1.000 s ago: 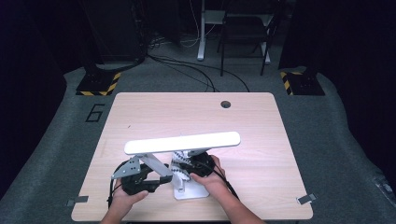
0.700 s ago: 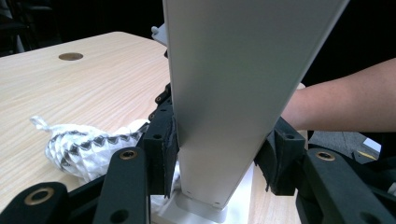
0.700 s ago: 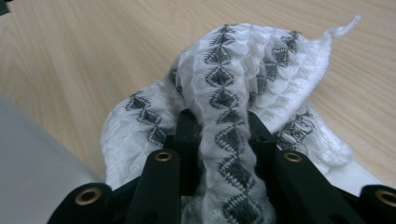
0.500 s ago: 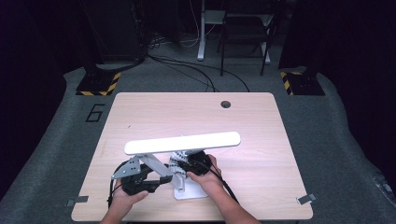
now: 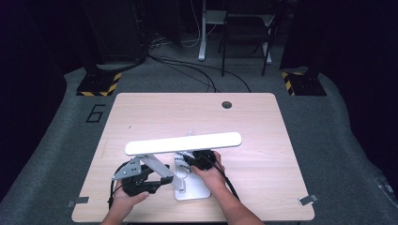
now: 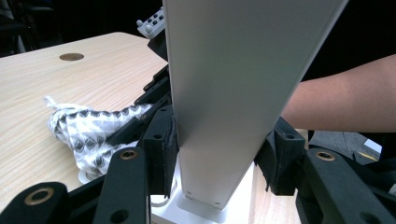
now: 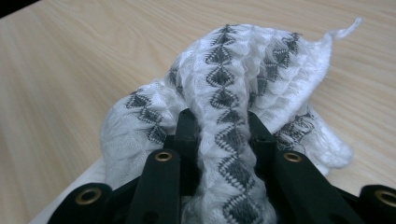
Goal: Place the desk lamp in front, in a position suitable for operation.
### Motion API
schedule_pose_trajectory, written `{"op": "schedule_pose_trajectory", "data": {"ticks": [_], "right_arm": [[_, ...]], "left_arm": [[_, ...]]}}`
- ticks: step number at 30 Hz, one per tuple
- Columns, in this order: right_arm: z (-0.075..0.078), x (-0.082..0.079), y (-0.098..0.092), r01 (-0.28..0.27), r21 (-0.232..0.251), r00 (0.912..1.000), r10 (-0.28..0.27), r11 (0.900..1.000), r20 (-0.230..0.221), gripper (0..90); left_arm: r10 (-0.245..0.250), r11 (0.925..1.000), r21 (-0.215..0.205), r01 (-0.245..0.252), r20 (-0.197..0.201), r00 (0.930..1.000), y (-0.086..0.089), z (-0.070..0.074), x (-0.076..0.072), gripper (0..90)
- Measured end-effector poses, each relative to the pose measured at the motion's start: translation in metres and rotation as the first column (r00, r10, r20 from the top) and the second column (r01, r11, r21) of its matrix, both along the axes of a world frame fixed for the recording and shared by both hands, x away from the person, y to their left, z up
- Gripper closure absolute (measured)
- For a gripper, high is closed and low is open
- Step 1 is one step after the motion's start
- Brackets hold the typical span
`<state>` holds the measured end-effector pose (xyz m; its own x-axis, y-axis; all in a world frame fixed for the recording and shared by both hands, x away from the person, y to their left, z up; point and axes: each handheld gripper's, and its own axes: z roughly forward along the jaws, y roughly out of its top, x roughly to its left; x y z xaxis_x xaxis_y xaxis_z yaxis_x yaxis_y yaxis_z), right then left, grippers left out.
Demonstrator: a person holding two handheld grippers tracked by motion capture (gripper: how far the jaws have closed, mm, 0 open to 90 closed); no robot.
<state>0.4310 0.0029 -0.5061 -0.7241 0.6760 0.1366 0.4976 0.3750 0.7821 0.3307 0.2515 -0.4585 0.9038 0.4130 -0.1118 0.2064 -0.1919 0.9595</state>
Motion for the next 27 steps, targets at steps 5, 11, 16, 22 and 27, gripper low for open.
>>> {"op": "schedule_pose_trajectory", "data": {"ticks": [5, 11, 16, 22, 27], "right_arm": [[0.002, 0.000, -0.002, 0.052, -0.044, 0.9986, -0.051, 0.998, 0.011, 71.6], [0.004, -0.004, 0.005, -0.013, 0.009, 0.9998, 0.012, 1.000, 0.018, 71.2], [0.003, -0.004, 0.014, -0.043, 0.028, 0.9991, 0.043, 0.999, -0.003, 70.9], [0.002, 0.000, 0.018, -0.028, -0.016, 0.9996, 0.028, 0.999, 0.005, 70.9], [0.003, 0.002, 0.013, 0.004, -0.026, 1.0000, -0.003, 1.000, 0.005, 70.9]], "left_arm": [[0.001, 1.0000, -0.001, -0.001, 0.001, 1.0000, 0.000, 0.000, 0.000, 53.1], [-0.003, 1.0000, -0.006, 0.003, -0.001, 1.0000, 0.000, 0.000, 0.000, 53.2], [-0.002, 1.0000, -0.003, 0.002, 0.000, 1.0000, 0.000, 0.000, 0.000, 53.1], [0.004, 1.0000, -0.001, -0.004, 0.003, 1.0000, 0.000, 0.000, -0.001, 53.2], [0.007, 1.0000, -0.003, -0.007, 0.002, 1.0000, 0.000, -0.001, -0.001, 53.2]]}}
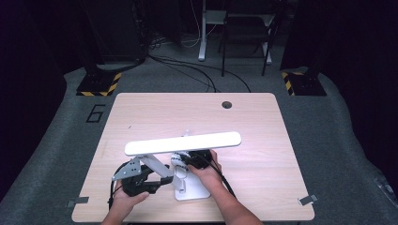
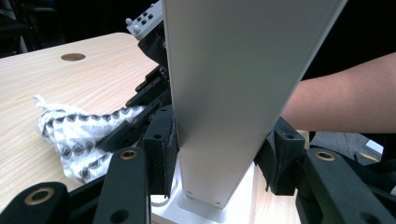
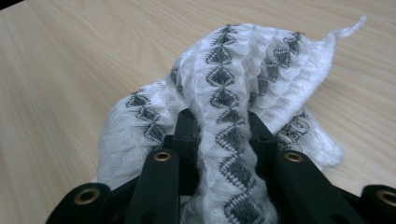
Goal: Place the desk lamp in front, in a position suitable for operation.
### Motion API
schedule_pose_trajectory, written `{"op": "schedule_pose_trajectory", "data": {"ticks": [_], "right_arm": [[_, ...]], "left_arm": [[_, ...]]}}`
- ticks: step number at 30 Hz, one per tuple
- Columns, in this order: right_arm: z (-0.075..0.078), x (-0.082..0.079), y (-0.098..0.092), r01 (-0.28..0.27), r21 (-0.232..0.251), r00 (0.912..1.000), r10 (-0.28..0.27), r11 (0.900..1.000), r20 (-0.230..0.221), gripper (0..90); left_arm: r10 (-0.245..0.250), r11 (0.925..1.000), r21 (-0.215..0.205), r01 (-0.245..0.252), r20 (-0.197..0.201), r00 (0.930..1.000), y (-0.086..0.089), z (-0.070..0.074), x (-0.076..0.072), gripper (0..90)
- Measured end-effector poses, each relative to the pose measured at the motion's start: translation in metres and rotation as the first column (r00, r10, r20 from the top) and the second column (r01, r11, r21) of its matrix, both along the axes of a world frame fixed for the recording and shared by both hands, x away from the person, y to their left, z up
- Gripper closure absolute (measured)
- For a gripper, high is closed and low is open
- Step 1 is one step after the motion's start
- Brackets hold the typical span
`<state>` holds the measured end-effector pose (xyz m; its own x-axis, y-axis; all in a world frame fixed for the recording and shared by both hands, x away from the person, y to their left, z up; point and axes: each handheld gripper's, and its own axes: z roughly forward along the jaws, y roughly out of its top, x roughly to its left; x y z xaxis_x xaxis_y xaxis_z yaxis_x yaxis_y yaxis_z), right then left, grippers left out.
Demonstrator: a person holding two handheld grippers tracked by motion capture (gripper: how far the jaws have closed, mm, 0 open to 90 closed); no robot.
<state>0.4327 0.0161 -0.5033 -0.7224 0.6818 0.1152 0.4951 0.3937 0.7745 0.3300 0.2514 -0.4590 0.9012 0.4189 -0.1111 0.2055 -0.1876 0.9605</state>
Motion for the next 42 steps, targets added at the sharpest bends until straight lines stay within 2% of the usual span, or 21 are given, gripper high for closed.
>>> {"op": "schedule_pose_trajectory", "data": {"ticks": [3, 6, 9, 10, 11, 13, 15, 18, 20, 26, 30, 35, 42], "right_arm": [[0.001, 0.002, -0.004, 0.017, -0.012, 0.9998, -0.017, 1.000, 0.011, 70.9], [-0.001, 0.007, -0.011, 0.030, -0.051, 0.9994, -0.029, 0.998, 0.017, 71.0], [-0.002, 0.009, -0.020, 0.052, -0.017, 0.9985, -0.052, 0.998, -0.017, 70.9], [-0.003, 0.010, -0.022, 0.047, -0.014, 0.9988, -0.048, 0.999, -0.009, 70.9], [-0.002, 0.008, -0.023, 0.053, -0.015, 0.9984, -0.053, 0.998, -0.021, 70.9], [-0.002, 0.005, -0.025, 0.055, -0.019, 0.9984, -0.055, 0.998, -0.012, 70.9], [-0.003, 0.001, -0.028, 0.032, -0.022, 0.9995, -0.032, 0.999, -0.002, 70.9], [-0.005, -0.007, -0.034, 0.027, 0.010, 0.9995, -0.027, 1.000, -0.018, 71.0], [-0.006, -0.013, -0.039, 0.016, 0.015, 0.9998, -0.016, 1.000, -0.016, 71.0], [-0.005, -0.027, -0.045, -0.024, -0.022, 0.9996, 0.025, 0.999, 0.011, 71.0], [-0.005, -0.021, -0.045, -0.030, -0.035, 0.9994, 0.031, 0.999, 0.018, 70.5], [-0.007, -0.012, -0.046, 0.005, 0.005, 1.0000, -0.005, 1.000, -0.005, 70.2], [-0.004, -0.001, -0.039, 0.043, -0.029, 0.9991, -0.043, 0.999, 0.008, 69.0]], "left_arm": [[-0.003, 1.0000, 0.001, 0.003, 0.001, 1.0000, 0.000, 0.000, 0.000, 53.2], [0.000, 1.0000, 0.005, 0.000, 0.001, 1.0000, 0.000, 0.000, 0.000, 53.3], [0.005, 1.0000, 0.008, -0.005, 0.004, 1.0000, -0.001, 0.001, -0.001, 53.3], [0.005, 1.0000, 0.006, -0.005, 0.001, 1.0000, -0.001, 0.001, -0.001, 53.3], [0.005, 1.0000, 0.008, -0.005, 0.004, 1.0000, -0.001, 0.001, -0.001, 53.3], [0.006, 0.9999, 0.011, -0.006, 0.003, 1.0000, -0.001, 0.001, -0.001, 53.3], [0.007, 0.9999, 0.012, -0.007, 0.003, 1.0000, -0.001, 0.001, -0.001, 53.4], [0.008, 0.9999, 0.013, -0.008, 0.001, 1.0000, -0.001, 0.001, -0.001, 53.4], [0.009, 0.9999, 0.012, -0.009, 0.003, 1.0000, -0.001, 0.001, -0.001, 53.4], [0.009, 0.9999, 0.009, -0.009, 0.003, 1.0000, -0.002, 0.001, -0.001, 53.4], [0.011, 0.9999, 0.006, -0.011, 0.003, 0.9999, -0.002, 0.001, -0.001, 53.4], [0.010, 0.9999, 0.008, -0.010, 0.003, 1.0000, -0.002, 0.001, -0.001, 53.4], [0.012, 0.9999, 0.008, -0.012, 0.002, 0.9999, -0.002, 0.001, -0.001, 53.4]]}}
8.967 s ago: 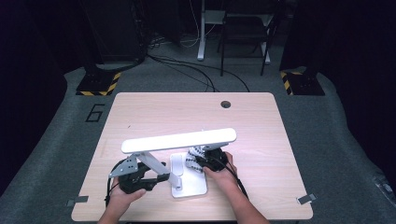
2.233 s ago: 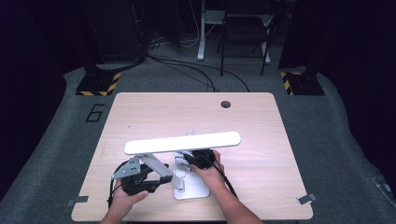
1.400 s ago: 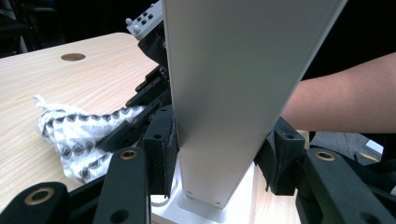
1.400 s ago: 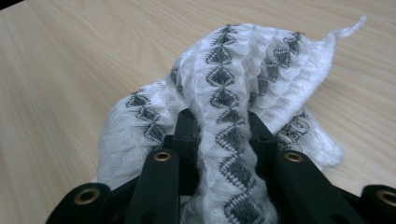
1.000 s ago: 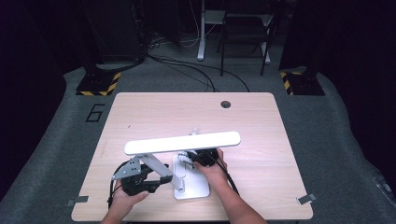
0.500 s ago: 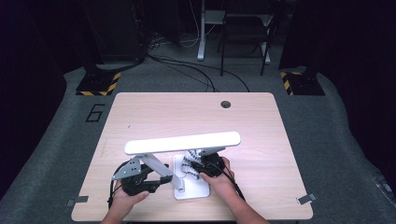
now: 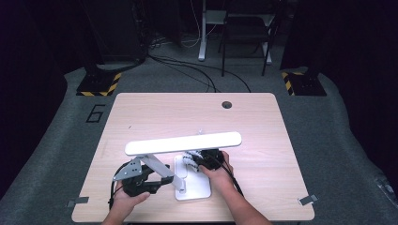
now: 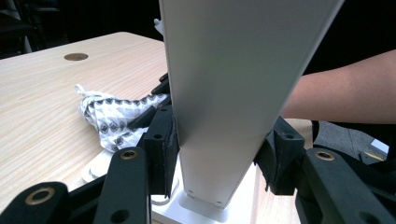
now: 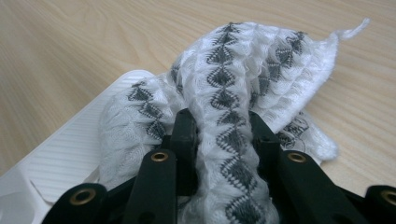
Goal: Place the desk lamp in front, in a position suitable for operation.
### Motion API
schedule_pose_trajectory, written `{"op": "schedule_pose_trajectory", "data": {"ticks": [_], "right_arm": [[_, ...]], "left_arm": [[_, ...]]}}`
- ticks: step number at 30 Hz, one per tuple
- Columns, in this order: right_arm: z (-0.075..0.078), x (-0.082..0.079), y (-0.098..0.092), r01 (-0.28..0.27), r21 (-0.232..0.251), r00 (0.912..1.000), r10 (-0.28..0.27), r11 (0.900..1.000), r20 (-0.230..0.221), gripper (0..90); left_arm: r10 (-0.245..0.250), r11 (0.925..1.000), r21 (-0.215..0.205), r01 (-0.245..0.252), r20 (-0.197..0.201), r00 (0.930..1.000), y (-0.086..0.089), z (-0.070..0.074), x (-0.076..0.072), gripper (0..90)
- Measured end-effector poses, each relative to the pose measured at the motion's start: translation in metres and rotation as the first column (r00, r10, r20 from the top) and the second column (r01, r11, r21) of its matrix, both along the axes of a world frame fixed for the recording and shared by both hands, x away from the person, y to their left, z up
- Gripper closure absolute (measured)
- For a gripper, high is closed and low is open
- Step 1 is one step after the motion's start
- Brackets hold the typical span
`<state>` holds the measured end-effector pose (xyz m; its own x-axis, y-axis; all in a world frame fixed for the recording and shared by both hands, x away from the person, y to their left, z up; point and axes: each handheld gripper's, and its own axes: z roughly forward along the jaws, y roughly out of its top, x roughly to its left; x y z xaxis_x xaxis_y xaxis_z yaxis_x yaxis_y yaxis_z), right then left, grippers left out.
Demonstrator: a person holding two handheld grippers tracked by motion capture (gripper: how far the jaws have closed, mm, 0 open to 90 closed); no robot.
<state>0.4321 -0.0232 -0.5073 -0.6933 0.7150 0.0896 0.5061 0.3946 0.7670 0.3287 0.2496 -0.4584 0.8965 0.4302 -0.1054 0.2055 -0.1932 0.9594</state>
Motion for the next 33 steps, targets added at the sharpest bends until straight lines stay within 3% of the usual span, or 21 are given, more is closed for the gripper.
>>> {"op": "schedule_pose_trajectory", "data": {"ticks": [4, 8, 12, 19, 33], "right_arm": [[0.001, 0.000, 0.002, 0.002, -0.024, 0.9998, -0.002, 1.000, 0.020, 68.6], [0.000, 0.005, 0.001, 0.012, -0.017, 0.9997, -0.012, 1.000, 0.022, 68.3], [0.002, 0.006, -0.002, 0.055, -0.038, 0.9982, -0.054, 0.998, 0.026, 68.5], [0.000, 0.012, -0.018, 0.111, -0.015, 0.9938, -0.111, 0.994, -0.008, 68.5], [0.000, 0.010, -0.032, 0.126, -0.037, 0.9920, -0.125, 0.991, 0.015, 68.3]], "left_arm": [[0.000, 1.0000, -0.001, 0.000, -0.002, 1.0000, 0.000, 0.000, 0.000, 53.4], [-0.001, 1.0000, 0.006, 0.001, 0.004, 1.0000, 0.000, 0.000, 0.000, 53.5], [-0.001, 1.0000, 0.006, 0.001, 0.003, 1.0000, 0.000, 0.000, 0.000, 53.4], [-0.004, 1.0000, 0.005, 0.004, 0.004, 1.0000, 0.000, 0.000, 0.000, 53.5], [0.008, 1.0000, 0.003, -0.008, 0.003, 1.0000, -0.001, 0.000, 0.000, 53.5]]}}
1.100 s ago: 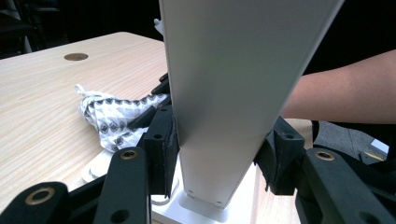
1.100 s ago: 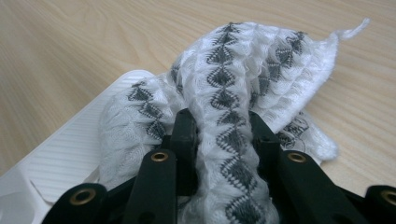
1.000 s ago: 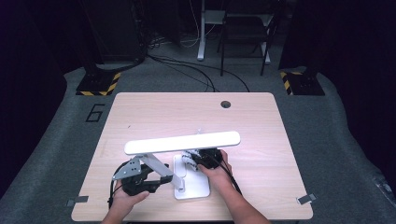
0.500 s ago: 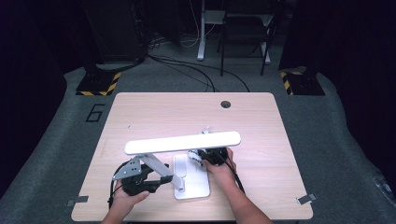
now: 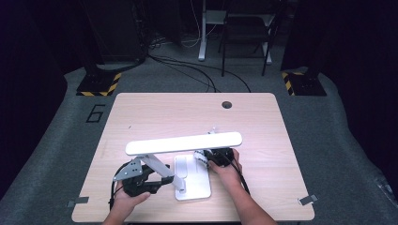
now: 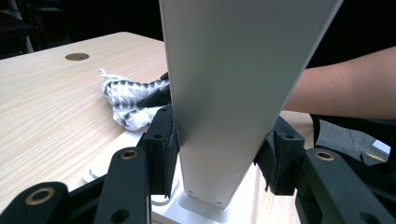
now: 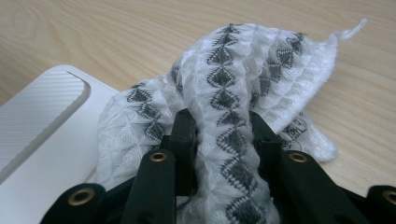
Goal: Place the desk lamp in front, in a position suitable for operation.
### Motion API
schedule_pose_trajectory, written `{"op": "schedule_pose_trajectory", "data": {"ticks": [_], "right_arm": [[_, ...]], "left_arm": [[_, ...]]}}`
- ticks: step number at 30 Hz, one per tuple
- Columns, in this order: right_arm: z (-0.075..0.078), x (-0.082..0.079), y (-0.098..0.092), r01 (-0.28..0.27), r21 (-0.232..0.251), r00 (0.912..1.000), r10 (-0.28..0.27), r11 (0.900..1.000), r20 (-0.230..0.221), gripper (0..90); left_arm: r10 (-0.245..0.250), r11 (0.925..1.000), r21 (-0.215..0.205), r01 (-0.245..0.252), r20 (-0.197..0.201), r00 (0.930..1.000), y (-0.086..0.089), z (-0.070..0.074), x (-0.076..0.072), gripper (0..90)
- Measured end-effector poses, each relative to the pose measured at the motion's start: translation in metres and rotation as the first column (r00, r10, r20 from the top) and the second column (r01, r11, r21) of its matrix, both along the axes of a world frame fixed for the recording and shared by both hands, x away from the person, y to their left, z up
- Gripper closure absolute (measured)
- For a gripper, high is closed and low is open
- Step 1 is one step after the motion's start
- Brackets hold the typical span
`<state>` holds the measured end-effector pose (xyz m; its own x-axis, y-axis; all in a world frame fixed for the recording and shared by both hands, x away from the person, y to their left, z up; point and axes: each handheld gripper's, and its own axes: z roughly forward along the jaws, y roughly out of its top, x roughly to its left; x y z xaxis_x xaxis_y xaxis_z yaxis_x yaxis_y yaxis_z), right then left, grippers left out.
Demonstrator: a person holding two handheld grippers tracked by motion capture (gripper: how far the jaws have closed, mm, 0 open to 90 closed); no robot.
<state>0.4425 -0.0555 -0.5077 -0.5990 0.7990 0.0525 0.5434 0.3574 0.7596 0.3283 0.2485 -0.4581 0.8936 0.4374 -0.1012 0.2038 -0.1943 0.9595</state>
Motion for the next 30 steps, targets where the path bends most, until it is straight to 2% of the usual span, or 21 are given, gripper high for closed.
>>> {"op": "schedule_pose_trajectory", "data": {"ticks": [3, 7, 14, 18, 19, 27, 30], "right_arm": [[-0.001, 0.003, -0.005, 0.010, -0.006, 0.9999, -0.010, 1.000, -0.005, 68.3], [-0.004, 0.007, -0.010, 0.052, 0.019, 0.9982, -0.051, 0.998, -0.030, 68.3], [-0.009, 0.003, -0.010, 0.032, -0.006, 0.9990, -0.032, 0.999, -0.029, 69.5], [-0.011, -0.001, -0.012, 0.016, 0.002, 0.9997, -0.016, 1.000, -0.019, 70.6], [-0.011, -0.004, -0.011, 0.027, 0.015, 0.9992, -0.027, 1.000, -0.031, 70.7], [-0.011, -0.018, -0.017, -0.016, 0.008, 0.9996, 0.016, 1.000, -0.023, 71.0], [-0.012, -0.024, -0.018, -0.015, 0.026, 0.9995, 0.015, 1.000, -0.026, 71.1]], "left_arm": [[0.009, 0.9999, 0.004, -0.009, -0.004, 0.9999, -0.002, 0.001, -0.001, 53.6], [0.025, 0.9996, 0.016, -0.025, -0.003, 0.9997, -0.004, 0.002, -0.001, 53.7], [0.020, 0.9998, 0.005, -0.020, -0.002, 0.9998, -0.004, 0.001, -0.001, 53.7], [0.020, 0.9998, 0.003, -0.020, -0.002, 0.9998, -0.004, 0.001, -0.001, 53.6], [0.020, 0.9998, 0.003, -0.020, -0.001, 0.9998, -0.004, 0.000, -0.001, 53.7], [0.022, 0.9997, 0.004, -0.022, -0.001, 0.9998, -0.005, 0.000, -0.001, 53.7], [0.023, 0.9997, 0.001, -0.023, -0.001, 0.9997, -0.005, 0.000, -0.001, 53.7]]}}
